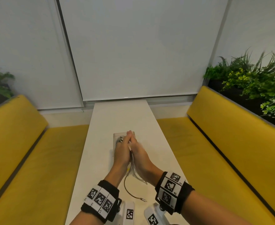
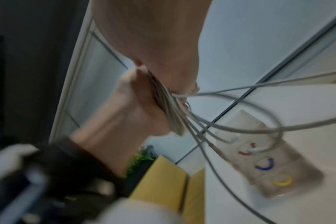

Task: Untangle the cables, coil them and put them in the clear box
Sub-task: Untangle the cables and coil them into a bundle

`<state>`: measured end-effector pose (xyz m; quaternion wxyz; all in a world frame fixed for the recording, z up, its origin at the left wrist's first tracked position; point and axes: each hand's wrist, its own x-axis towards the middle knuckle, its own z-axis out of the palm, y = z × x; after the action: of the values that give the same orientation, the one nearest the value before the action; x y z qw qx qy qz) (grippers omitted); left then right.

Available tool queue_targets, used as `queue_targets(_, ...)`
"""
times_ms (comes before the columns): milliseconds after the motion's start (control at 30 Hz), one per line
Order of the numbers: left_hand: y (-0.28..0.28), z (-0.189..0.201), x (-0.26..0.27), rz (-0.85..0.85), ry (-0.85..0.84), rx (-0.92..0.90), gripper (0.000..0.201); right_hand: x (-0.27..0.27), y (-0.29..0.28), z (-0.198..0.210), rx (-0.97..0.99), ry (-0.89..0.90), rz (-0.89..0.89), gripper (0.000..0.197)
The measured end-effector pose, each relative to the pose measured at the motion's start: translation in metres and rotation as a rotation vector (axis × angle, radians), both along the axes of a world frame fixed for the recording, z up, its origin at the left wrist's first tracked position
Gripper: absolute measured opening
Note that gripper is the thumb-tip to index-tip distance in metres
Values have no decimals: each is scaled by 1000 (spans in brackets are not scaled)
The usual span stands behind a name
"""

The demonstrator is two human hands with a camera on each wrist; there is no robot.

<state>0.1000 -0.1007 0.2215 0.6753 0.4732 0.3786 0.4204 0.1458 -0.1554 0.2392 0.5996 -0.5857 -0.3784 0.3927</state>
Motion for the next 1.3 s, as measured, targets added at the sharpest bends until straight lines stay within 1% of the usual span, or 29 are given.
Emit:
queue_targets(67, 0, 4, -3, 41, 67, 59, 33, 1, -5, 8, -5, 72, 17, 46)
queue_targets(133, 4, 9, -7, 48, 57, 78, 35, 2, -7, 5, 46, 173, 89, 50)
queue_targets(167, 9, 11, -9, 45, 48, 93, 36, 3, -8, -1, 40, 174, 105, 52)
queue_targets(200, 14, 14, -12, 49, 39, 110, 39, 2, -10, -9, 14, 116, 104, 55)
queue_targets(267, 25, 24, -17, 46, -5, 136, 45, -2, -14, -31, -51, -95, 142, 92)
queue_targets(300, 30, 28, -18, 20, -34, 147, 48, -5, -16, -39, -78, -155, 205, 102)
queue_targets(333, 34, 31, -20, -20, -61, 155, 49, -9, -17, -47, -91, -163, 249, 99)
queue_targets(367, 37, 33, -21, -61, -80, 164, 50, -11, -17, -54, -80, -142, 272, 88)
queue_targets(433, 36, 38, -21, -142, -112, 182, 50, -12, -17, -55, -68, -94, 275, 60)
queue_targets(500, 34, 40, -23, -223, -166, 202, 49, -10, -17, -48, -58, -94, 277, 47)
queue_targets(533, 34, 40, -24, -265, -203, 210, 48, -7, -16, -46, -53, -89, 295, 46)
queue_targets(600, 36, 40, -26, -322, -259, 215, 48, 0, -14, -39, -30, -37, 374, 59)
queue_targets(667, 38, 43, -30, -350, -263, 215, 48, 10, -14, -29, -26, 38, 489, 76)
queue_targets(733, 42, 44, -36, -343, -213, 245, 49, 20, -13, -14, -56, 59, 560, 93)
queue_targets(800, 44, 43, -39, -311, -125, 295, 48, 28, -12, -1, -98, 7, 591, 99)
queue_targets(867, 40, 42, -38, -273, -37, 321, 44, 33, -5, 2, -127, -50, 616, 93)
queue_targets(933, 34, 39, -35, -247, 22, 316, 42, 28, 3, 2, -167, -50, 588, 78)
queue_targets(1067, 29, 39, -30, -268, 59, 322, 38, 23, 14, -5, -182, -12, 551, 53)
queue_targets(1100, 29, 40, -30, -268, 45, 312, 39, 23, 15, -7, -177, 8, 569, 46)
queue_targets(1167, 29, 45, -32, -260, -15, 279, 38, 24, 13, -10, -170, 62, 609, 22)
queue_targets(1200, 29, 48, -33, -256, -51, 264, 38, 24, 13, -12, -162, 77, 613, 15)
queue_targets(1300, 27, 57, -35, -264, -169, 197, 44, 24, 11, -15, -132, 91, 569, 24)
